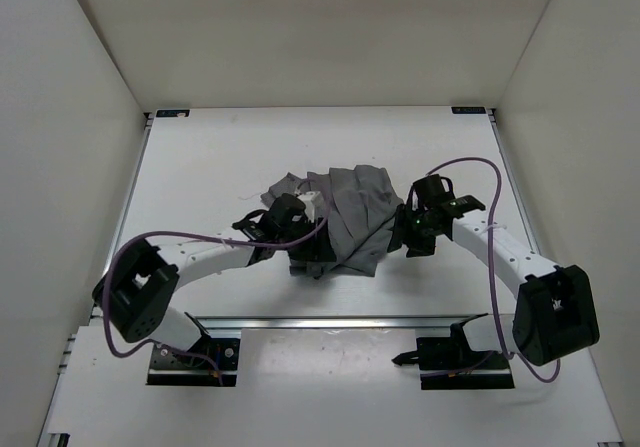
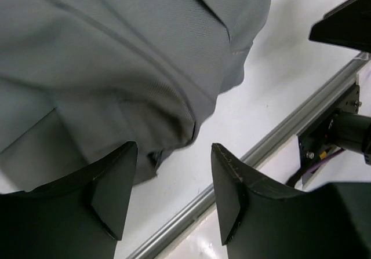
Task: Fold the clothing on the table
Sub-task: Flatten the skirt out
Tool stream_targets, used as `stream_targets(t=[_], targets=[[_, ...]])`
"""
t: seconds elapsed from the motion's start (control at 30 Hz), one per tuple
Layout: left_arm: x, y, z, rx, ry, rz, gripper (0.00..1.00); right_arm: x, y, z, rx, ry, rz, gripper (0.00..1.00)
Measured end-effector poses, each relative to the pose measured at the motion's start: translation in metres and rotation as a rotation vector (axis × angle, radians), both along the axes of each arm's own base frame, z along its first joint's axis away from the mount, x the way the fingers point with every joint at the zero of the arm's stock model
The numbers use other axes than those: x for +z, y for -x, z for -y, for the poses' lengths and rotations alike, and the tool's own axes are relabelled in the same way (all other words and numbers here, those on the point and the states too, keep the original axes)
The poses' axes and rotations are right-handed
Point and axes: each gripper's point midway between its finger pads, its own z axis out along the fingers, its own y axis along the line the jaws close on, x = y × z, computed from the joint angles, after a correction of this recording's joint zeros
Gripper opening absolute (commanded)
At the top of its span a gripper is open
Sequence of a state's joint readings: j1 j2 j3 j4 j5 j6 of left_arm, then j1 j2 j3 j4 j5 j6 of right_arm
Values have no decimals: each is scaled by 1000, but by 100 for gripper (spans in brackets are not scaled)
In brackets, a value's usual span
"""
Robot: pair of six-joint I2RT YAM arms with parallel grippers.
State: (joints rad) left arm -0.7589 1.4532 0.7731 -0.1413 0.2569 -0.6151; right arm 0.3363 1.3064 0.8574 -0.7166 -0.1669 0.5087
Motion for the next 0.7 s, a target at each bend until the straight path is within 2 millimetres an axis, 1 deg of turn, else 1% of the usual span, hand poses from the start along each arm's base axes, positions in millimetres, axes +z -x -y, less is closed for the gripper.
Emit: stream_targets(t=[0.13, 0.2, 0.27, 0.3, 0.33, 0.4, 0.43, 0.47, 0.5, 0.53, 0.57, 0.63, 0.67, 0.7], targets=[[-14, -1, 14, -12, -31, -8, 67, 4, 0, 2, -8, -20, 15, 48], [-21, -3, 20, -17, -52, -12, 65, 6, -1, 5, -19, -28, 20, 49], [-27, -7, 26, -20, -68, -15, 36, 6, -1, 7, -24, -33, 23, 49], [-31, -9, 29, -24, -77, -17, 5, 7, -1, 8, -27, -37, 24, 49], [-33, -12, 32, -26, -82, -20, 0, 7, -2, 8, -29, -41, 25, 48], [-35, -19, 39, -45, -83, -30, 0, 8, -2, 9, -29, -47, 30, 49], [-30, -26, 45, -47, -78, -40, 0, 9, -2, 8, -28, -50, 33, 48], [-21, -35, 52, -46, -62, -41, 0, 8, -1, 8, -28, -53, 35, 48], [-8, -46, 62, -45, -33, -33, 0, 8, 1, 9, -31, -55, 35, 48], [11, -61, 74, -41, 5, -14, 0, 6, 2, 10, -32, -61, 35, 48], [36, -77, 88, -40, 51, 14, 0, 5, 4, 11, -37, -67, 32, 48], [101, -110, 116, -39, 168, 101, 0, 4, 5, 16, -57, -76, 22, 48], [137, -123, 125, -39, 224, 149, 0, 4, 2, 20, -72, -76, 24, 49], [168, -130, 130, -40, 273, 195, 0, 5, 0, 23, -83, -77, 27, 49]])
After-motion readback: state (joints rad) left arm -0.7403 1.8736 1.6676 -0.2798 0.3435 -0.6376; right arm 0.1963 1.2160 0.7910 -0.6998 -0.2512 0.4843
